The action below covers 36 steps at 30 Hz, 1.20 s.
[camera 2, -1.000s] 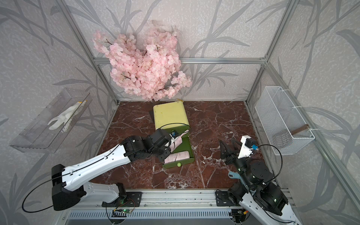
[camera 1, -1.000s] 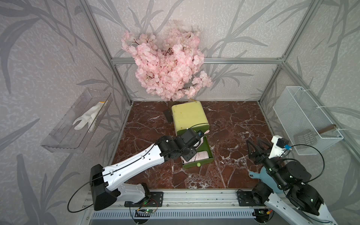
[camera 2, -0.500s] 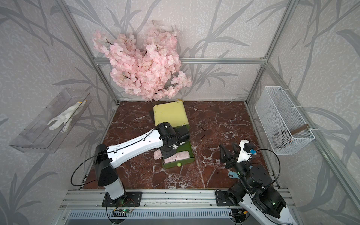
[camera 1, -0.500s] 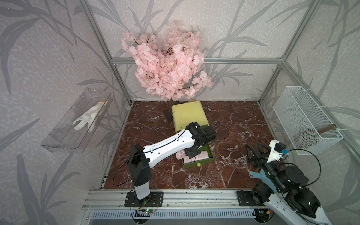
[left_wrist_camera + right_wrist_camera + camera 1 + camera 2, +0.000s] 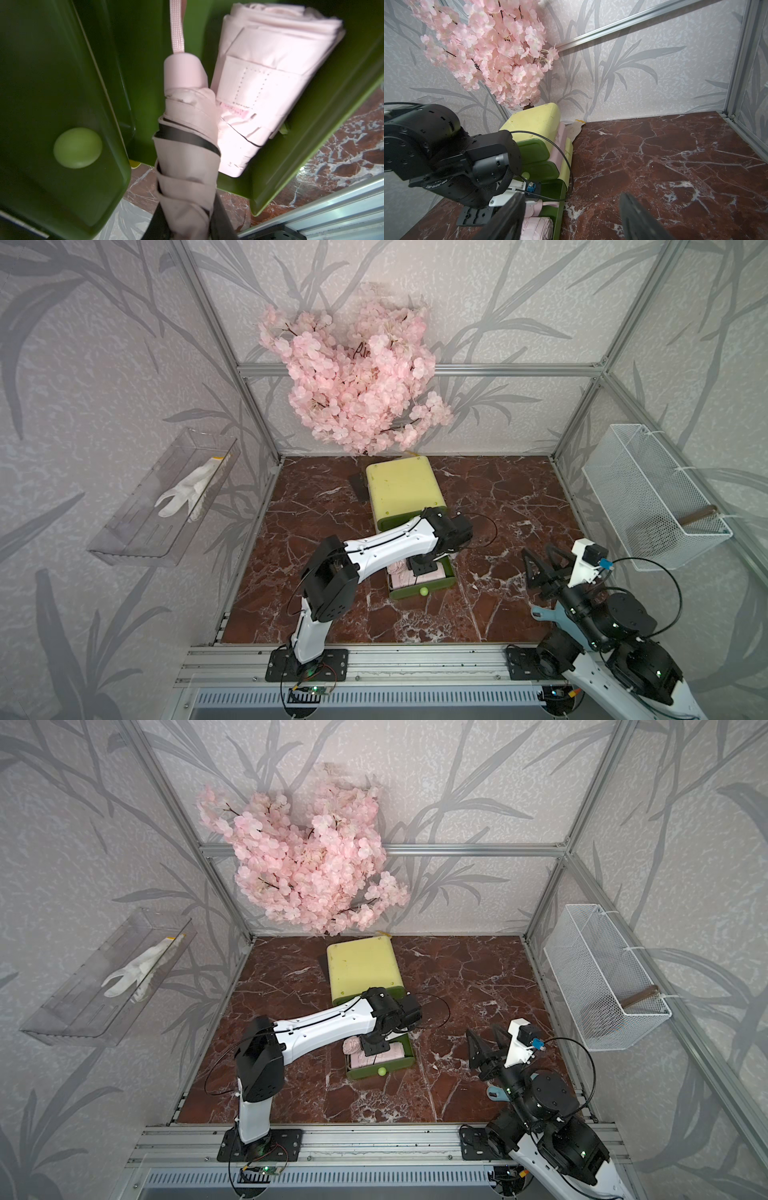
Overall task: Place the umbrella in the drawer by color
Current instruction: Place the umbrella in the drawer.
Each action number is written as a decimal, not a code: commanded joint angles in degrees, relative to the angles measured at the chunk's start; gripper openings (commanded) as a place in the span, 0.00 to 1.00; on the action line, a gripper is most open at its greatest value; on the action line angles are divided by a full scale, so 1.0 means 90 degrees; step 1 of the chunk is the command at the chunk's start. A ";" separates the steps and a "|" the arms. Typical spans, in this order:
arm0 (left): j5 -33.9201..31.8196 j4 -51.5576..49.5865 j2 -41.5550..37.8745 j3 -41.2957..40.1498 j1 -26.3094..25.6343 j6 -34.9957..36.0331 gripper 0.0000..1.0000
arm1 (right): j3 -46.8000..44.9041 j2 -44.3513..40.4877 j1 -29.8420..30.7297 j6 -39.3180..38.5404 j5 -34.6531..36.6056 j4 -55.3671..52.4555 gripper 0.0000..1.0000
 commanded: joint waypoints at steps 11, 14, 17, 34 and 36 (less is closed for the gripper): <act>0.0323 0.2140 -0.0588 -0.1208 0.0204 0.0418 0.13 | -0.0016 0.0001 -0.0001 0.0027 -0.0079 0.0105 0.75; 0.0380 0.2672 -0.0818 -0.1657 0.0301 0.0546 0.16 | -0.0007 0.0020 -0.0002 0.0022 -0.0083 0.0084 0.75; 0.0535 0.3275 -0.1089 -0.2146 0.0334 0.0671 0.35 | -0.0021 0.0050 -0.0002 0.0048 -0.0092 0.0070 0.75; 0.0711 0.3596 -0.2409 -0.2191 0.0268 -0.0194 0.69 | -0.0100 0.0512 -0.0002 0.0331 -0.0137 -0.0125 0.75; 0.0897 0.3895 -0.2977 -0.2311 0.0269 -0.0484 0.74 | -0.0164 0.0628 -0.0002 0.0361 -0.0311 -0.0075 0.75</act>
